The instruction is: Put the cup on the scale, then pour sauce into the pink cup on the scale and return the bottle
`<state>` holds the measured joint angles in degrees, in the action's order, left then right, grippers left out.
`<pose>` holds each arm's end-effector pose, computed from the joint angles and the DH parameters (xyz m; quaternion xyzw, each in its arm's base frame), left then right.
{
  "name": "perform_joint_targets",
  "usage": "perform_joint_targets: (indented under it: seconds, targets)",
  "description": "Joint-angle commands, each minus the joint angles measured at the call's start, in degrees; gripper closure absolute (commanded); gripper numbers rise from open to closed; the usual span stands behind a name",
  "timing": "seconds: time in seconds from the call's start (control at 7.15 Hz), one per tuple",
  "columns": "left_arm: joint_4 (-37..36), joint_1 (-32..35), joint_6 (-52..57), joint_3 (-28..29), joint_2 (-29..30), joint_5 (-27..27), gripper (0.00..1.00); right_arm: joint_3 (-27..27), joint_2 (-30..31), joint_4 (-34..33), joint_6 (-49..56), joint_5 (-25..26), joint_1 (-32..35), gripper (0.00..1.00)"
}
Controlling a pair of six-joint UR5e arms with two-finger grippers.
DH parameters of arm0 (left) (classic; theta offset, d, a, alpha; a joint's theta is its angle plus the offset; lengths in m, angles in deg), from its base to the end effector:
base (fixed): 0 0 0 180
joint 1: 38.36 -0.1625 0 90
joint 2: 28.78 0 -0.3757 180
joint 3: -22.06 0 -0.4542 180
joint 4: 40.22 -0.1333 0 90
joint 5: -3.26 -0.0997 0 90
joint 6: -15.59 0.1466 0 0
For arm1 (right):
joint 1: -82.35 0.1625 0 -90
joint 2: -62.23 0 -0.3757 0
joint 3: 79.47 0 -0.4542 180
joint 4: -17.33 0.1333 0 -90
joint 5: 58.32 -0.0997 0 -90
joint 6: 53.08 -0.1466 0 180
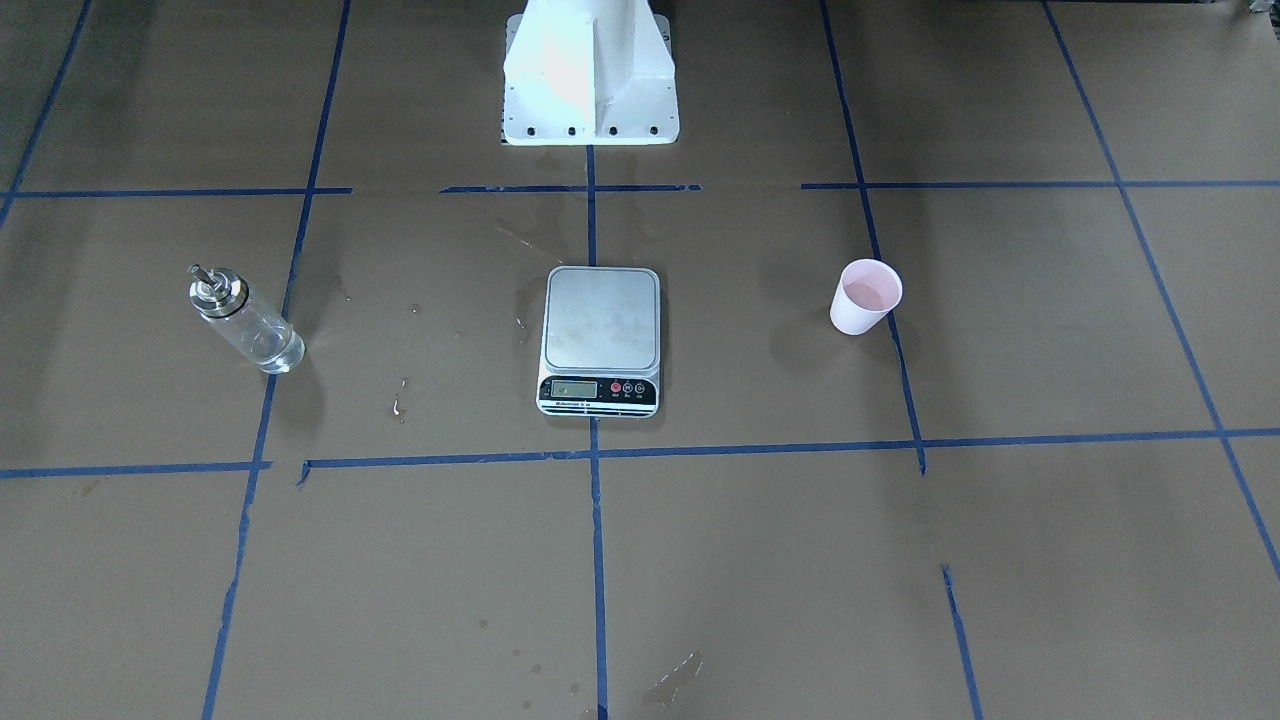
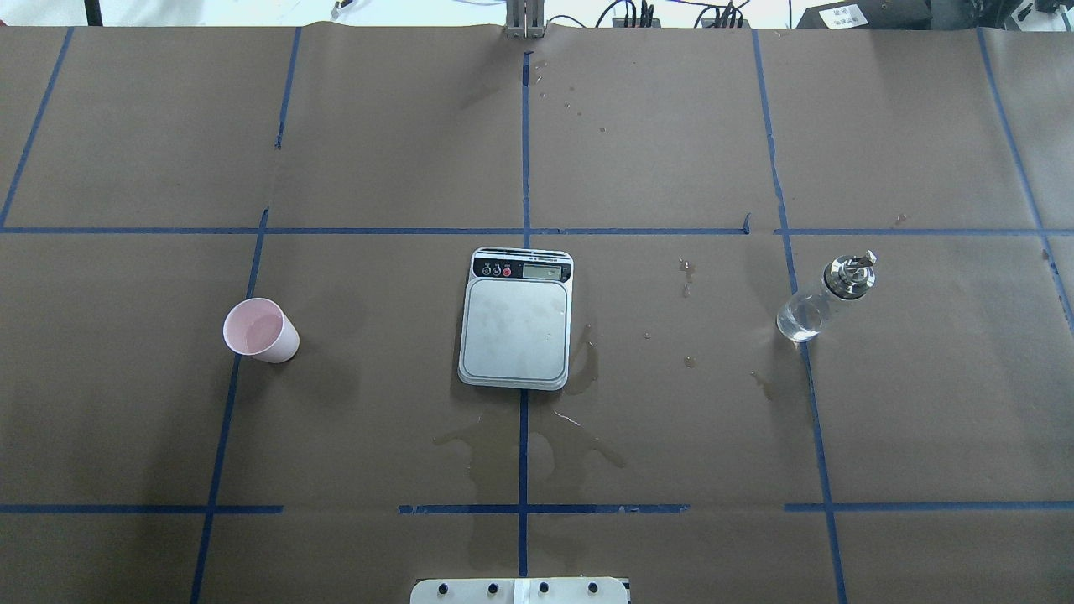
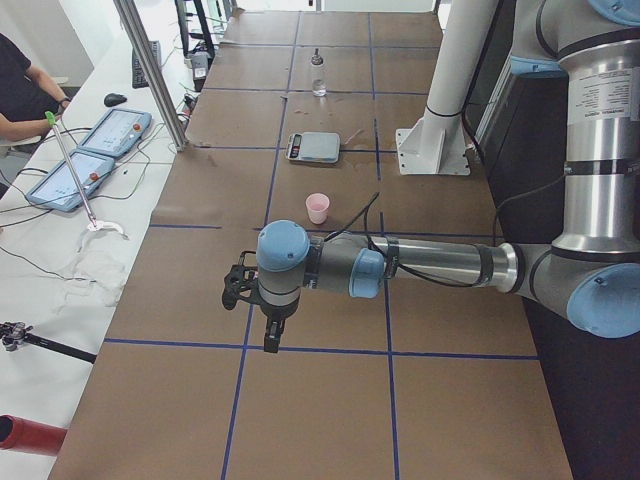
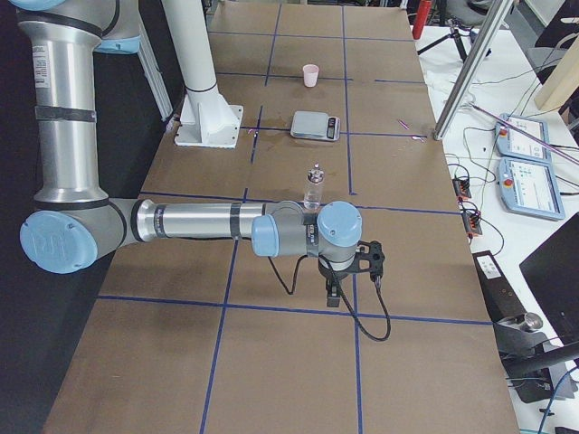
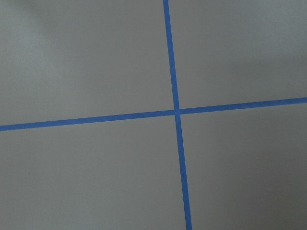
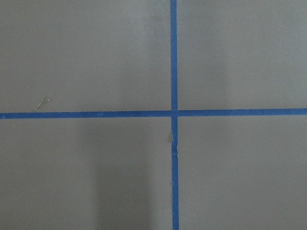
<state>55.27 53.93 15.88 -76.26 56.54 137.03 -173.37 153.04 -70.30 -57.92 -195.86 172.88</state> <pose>-0.0534 -0.5362 0.5968 0.0822 0.3698 0.0135 0.9254 0.0303 -0.5566 0.6027 0.0284 -0.4040 0.0236 0.9140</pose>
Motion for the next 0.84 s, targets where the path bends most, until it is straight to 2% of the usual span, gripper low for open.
perform_joint_targets:
  seconds: [0.0,0.28,0.56,0.7]
  targets:
    - [0.0,0.0,0.0,-0.2,-0.1,-0.1,0.00,-0.2,-0.5,-0.4,-0.1,-0.1,0.0,0.00]
    - [-0.6,0.0,-0.1,-3.2,0.0,0.0,0.00,-0.8,-0.5,-0.2,-0.2,-0.5,0.0,0.00]
    - [1.3,-0.9,-0.1,-8.8,1.2,0.7,0.00,-2.3,-1.0,-0.1,-0.2,-0.4,0.0,0.00]
    - [2.2,-2.1,-0.8,-12.0,1.2,2.8,0.00,-4.1,-0.7,0.0,-0.1,-0.3,0.0,0.00]
